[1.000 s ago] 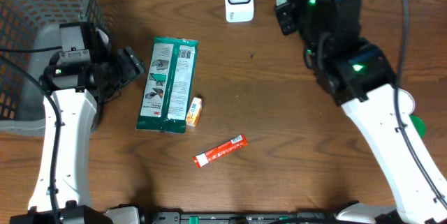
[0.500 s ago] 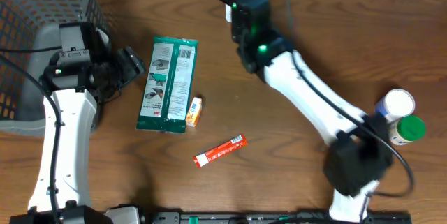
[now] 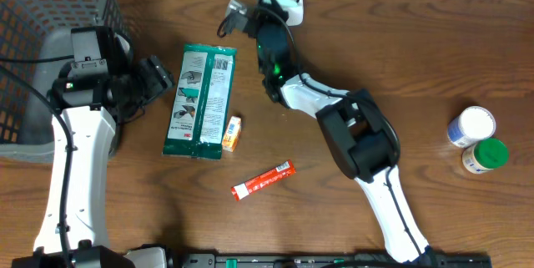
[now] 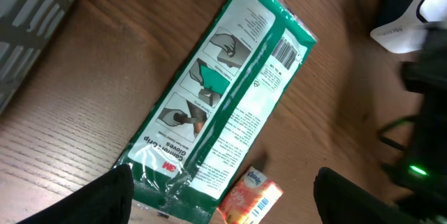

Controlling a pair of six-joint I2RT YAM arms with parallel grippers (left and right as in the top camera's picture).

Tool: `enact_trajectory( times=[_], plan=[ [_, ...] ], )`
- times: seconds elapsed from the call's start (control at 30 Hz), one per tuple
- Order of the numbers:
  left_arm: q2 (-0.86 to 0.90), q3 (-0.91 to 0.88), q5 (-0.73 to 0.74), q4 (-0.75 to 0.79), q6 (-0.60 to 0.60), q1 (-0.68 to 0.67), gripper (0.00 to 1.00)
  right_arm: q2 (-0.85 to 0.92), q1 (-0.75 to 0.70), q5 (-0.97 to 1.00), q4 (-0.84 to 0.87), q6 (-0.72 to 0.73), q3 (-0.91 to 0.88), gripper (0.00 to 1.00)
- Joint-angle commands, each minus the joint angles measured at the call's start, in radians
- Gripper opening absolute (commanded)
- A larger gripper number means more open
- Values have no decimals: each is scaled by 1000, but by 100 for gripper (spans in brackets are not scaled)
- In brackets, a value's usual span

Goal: Scan the item barcode
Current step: 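Hold the pouch against the scanner window with the right gripper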

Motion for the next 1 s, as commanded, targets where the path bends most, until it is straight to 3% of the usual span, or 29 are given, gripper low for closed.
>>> enact_trajectory(
  times=[0.0, 0.33, 0.97],
  plan=[
    [6, 24, 9, -3, 10, 4, 81, 60, -9, -32, -17, -135, 114, 1],
    [6, 24, 9, -3, 10, 4, 81, 89, -28, -115, -424, -130, 416, 1],
    [6, 24, 9, -3, 10, 4, 81, 92, -101, -174, -560, 52, 446, 1]
  ],
)
